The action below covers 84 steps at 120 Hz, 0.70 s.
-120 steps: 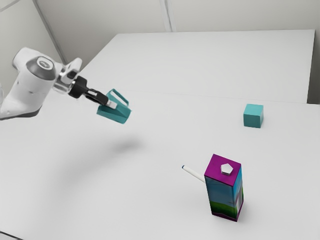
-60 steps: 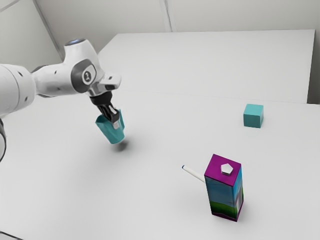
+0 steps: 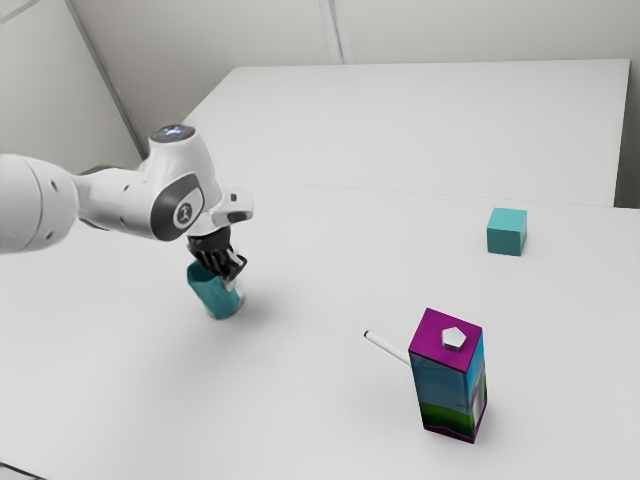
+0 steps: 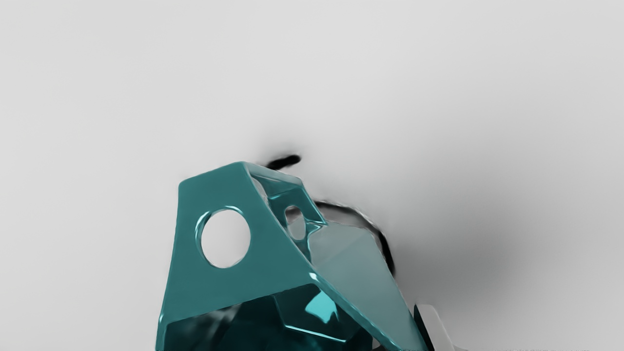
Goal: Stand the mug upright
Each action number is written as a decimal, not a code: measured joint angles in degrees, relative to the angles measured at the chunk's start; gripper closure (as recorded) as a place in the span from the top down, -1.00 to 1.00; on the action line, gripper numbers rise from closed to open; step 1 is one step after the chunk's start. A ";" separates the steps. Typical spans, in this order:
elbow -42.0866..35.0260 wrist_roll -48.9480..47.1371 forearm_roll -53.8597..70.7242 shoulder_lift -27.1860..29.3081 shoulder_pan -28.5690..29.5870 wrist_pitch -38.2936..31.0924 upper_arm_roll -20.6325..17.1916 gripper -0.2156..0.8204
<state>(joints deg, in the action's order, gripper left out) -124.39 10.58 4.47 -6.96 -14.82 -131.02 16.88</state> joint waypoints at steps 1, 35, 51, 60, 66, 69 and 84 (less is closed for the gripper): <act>-0.11 -0.28 0.02 -0.02 0.00 -0.05 0.00 -0.93; -0.22 -6.59 -0.47 0.64 0.20 -0.48 -0.02 -0.04; 3.20 -8.36 -0.52 3.01 0.30 1.14 0.03 0.24; 12.11 -9.11 -0.51 4.28 0.48 6.78 -0.09 0.33; 19.94 -9.59 -0.52 4.95 0.85 12.29 -0.61 0.38; 23.66 -9.84 -0.55 5.18 1.14 15.21 -1.04 0.40; 39.04 -10.96 -1.10 6.02 2.80 28.99 -3.93 0.47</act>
<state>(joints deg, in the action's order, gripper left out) -85.35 -0.38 3.37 -0.95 -12.02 -102.03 12.96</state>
